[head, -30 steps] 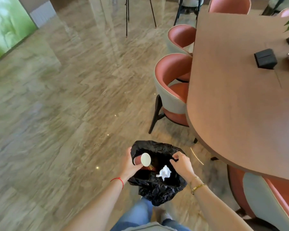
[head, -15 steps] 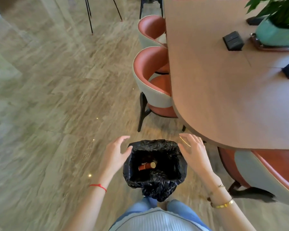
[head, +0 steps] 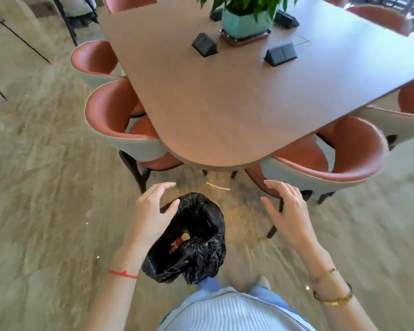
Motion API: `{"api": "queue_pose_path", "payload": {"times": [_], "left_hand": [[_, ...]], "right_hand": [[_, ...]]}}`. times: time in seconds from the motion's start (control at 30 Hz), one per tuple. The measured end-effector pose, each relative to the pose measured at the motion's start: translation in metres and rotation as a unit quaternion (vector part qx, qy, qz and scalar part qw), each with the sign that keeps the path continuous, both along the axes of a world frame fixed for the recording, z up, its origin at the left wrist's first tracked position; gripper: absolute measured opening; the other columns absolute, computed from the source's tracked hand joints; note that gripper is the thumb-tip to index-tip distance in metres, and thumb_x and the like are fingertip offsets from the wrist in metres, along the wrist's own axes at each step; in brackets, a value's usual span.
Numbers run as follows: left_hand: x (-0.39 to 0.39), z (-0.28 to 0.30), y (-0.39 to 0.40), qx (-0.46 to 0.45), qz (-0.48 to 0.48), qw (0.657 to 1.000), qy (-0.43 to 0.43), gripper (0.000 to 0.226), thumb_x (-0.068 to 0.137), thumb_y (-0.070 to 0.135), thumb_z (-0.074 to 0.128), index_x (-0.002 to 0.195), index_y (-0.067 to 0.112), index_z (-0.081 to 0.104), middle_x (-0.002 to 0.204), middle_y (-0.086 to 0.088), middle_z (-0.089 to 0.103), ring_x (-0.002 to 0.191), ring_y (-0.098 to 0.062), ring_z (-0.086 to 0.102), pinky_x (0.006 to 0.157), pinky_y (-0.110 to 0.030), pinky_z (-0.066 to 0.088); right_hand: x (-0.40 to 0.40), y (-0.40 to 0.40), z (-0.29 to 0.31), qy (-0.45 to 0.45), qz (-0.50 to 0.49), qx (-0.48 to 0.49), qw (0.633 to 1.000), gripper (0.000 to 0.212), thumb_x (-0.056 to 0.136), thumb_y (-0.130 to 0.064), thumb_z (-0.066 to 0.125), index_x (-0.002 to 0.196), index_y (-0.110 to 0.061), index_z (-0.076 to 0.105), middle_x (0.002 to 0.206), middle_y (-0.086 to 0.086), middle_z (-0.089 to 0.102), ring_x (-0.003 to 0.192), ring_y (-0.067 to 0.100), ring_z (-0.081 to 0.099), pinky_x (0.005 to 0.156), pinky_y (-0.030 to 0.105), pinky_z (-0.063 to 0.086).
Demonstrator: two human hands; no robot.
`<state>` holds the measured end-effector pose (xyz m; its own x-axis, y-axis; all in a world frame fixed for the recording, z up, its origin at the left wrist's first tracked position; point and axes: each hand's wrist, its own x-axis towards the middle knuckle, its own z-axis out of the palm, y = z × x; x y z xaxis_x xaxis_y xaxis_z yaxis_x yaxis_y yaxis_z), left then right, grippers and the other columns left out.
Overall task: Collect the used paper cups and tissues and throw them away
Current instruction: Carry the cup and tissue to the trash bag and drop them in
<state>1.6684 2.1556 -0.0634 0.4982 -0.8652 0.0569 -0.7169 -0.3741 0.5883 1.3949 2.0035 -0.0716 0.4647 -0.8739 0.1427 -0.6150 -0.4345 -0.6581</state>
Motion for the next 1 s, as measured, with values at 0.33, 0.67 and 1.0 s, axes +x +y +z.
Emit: {"api": "queue_pose_path", "payload": {"times": [0.33, 0.67, 1.0], "left_hand": [[-0.187, 0.022, -0.102, -0.041, -0.233, 0.971, 0.022, 0.04, 0.088, 0.027, 0.068, 0.127, 0.023, 0.059, 0.123, 0.012, 0.061, 0.116, -0.004, 0.053, 0.096, -0.014, 0.037], [-0.449, 0.019, -0.173, -0.023, -0.43, 0.9, 0.07, 0.043, 0.086, 0.024, 0.071, 0.127, 0.023, 0.06, 0.122, 0.009, 0.063, 0.115, -0.006, 0.057, 0.102, -0.031, 0.046], [-0.642, 0.014, -0.268, -0.032, -0.57, 0.819, 0.063, 0.04, 0.082, 0.019, 0.074, 0.12, 0.018, 0.063, 0.114, 0.01, 0.064, 0.107, 0.0, 0.057, 0.095, -0.004, 0.034]], "right_hand": [[-0.219, 0.042, 0.005, -0.008, -0.217, -0.015, 0.976, 0.034, 0.085, -0.018, 0.07, 0.117, -0.02, 0.06, 0.111, -0.007, 0.062, 0.111, 0.015, 0.052, 0.093, 0.018, 0.034], [-0.464, 0.096, 0.01, 0.027, -0.428, -0.03, 0.903, 0.036, 0.078, -0.01, 0.076, 0.112, -0.014, 0.063, 0.103, -0.001, 0.065, 0.101, 0.021, 0.059, 0.09, 0.016, 0.034], [-0.611, 0.086, 0.001, 0.013, -0.575, -0.027, 0.817, 0.037, 0.081, -0.015, 0.074, 0.116, -0.019, 0.061, 0.106, -0.004, 0.064, 0.105, 0.017, 0.055, 0.091, 0.015, 0.033]]}}
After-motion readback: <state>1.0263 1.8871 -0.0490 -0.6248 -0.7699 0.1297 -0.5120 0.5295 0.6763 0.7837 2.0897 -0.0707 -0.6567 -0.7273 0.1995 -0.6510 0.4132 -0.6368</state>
